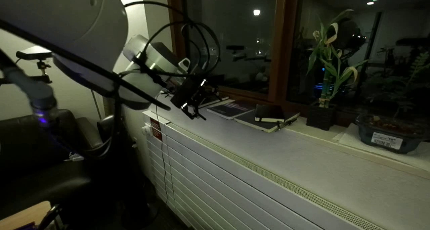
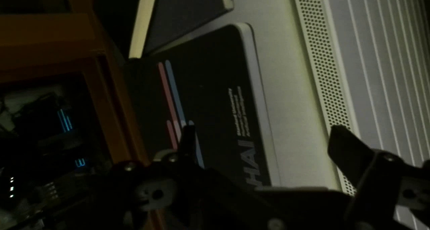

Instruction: Change the position of the object

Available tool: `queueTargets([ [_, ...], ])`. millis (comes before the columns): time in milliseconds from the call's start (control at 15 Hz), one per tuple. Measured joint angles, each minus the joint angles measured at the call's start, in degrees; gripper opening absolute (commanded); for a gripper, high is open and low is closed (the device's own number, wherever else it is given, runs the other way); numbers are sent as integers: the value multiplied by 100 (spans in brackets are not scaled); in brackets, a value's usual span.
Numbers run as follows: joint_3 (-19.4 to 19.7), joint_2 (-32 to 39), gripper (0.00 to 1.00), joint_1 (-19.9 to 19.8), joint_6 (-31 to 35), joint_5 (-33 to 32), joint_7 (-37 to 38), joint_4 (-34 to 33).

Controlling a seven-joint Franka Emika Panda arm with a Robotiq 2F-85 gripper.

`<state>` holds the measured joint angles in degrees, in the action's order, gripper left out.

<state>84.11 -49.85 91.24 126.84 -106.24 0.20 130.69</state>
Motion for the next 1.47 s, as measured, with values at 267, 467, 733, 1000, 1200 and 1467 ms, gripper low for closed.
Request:
queueTargets([
  [267, -705, 211, 100, -306, -165, 1429, -32, 177],
  [467, -1182, 446, 100, -504, -188, 2500, -31, 180],
  [733, -1808, 851, 100, -794, -189, 4052, -19, 166],
  [1000, -2668, 1404, 100, -1291, -126, 5615, 32, 159],
  [1200, -3622, 1930, 100, -1995, 52, 6742, 79, 164],
  [1467, -5367, 2558, 100, -3430, 218, 7983, 309, 153],
])
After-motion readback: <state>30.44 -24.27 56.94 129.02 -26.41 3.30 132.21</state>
